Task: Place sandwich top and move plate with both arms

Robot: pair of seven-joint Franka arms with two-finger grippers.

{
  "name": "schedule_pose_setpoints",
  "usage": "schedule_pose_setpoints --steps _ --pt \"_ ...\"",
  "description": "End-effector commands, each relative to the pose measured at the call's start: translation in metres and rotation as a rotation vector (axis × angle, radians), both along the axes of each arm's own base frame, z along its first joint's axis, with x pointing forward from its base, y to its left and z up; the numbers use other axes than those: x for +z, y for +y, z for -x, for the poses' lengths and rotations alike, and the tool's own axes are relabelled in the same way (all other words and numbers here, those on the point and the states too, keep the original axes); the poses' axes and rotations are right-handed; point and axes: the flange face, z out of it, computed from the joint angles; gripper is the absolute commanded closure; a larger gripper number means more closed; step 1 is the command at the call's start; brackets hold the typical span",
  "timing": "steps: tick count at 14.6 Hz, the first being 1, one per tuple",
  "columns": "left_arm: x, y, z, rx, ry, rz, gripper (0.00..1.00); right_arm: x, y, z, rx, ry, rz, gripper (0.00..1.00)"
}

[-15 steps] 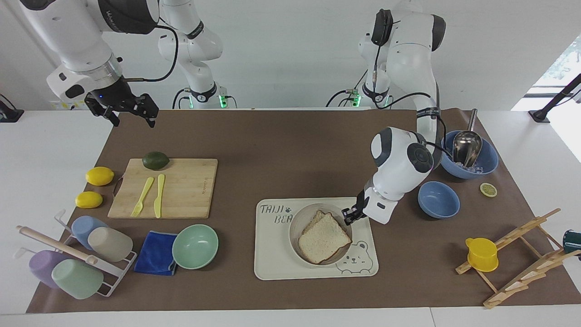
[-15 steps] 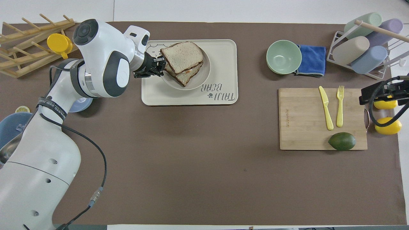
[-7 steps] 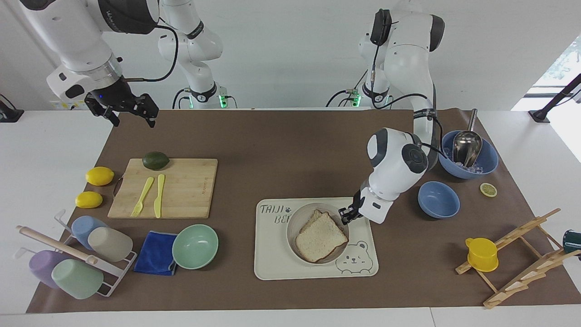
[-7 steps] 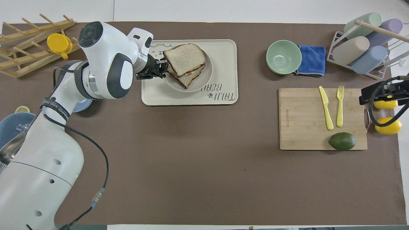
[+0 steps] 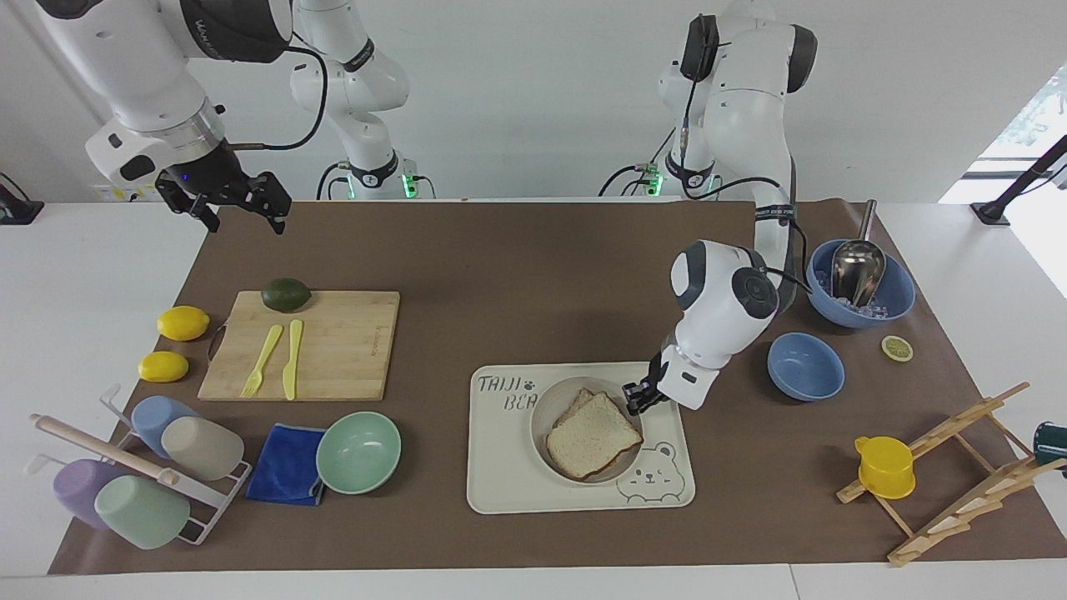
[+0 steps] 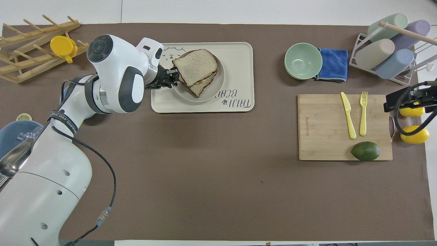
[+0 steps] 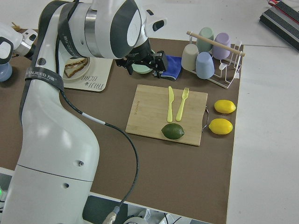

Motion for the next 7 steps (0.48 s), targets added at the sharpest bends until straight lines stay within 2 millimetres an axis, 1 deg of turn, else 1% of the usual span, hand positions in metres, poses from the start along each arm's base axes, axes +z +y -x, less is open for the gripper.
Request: schedule_pose_setpoints --steps 1,2,3,5,7 --pt "0.009 0.013 0.005 -0.005 0.002 -0.002 0.0 0.001 -0.002 0.005 0.018 0.002 -0.02 0.0" --pt "0.014 0.017 0.002 0.001 -0.001 -0.005 0.0 0.001 -0.002 0.005 0.018 0.002 -0.02 0.0" --pt "0.032 0.024 0.001 0.002 -0.026 -0.017 0.0 0.001 -0.002 0.005 0.018 0.002 -0.02 0.0" --pt "0.067 0.047 0.0 0.018 -0.044 -0.02 0.0 0.001 -0.002 0.005 0.018 0.002 -0.02 0.0" --pt "0.114 0.091 0.004 0.036 -0.04 -0.064 0.0 0.001 -0.002 0.005 0.018 0.002 -0.02 0.0"
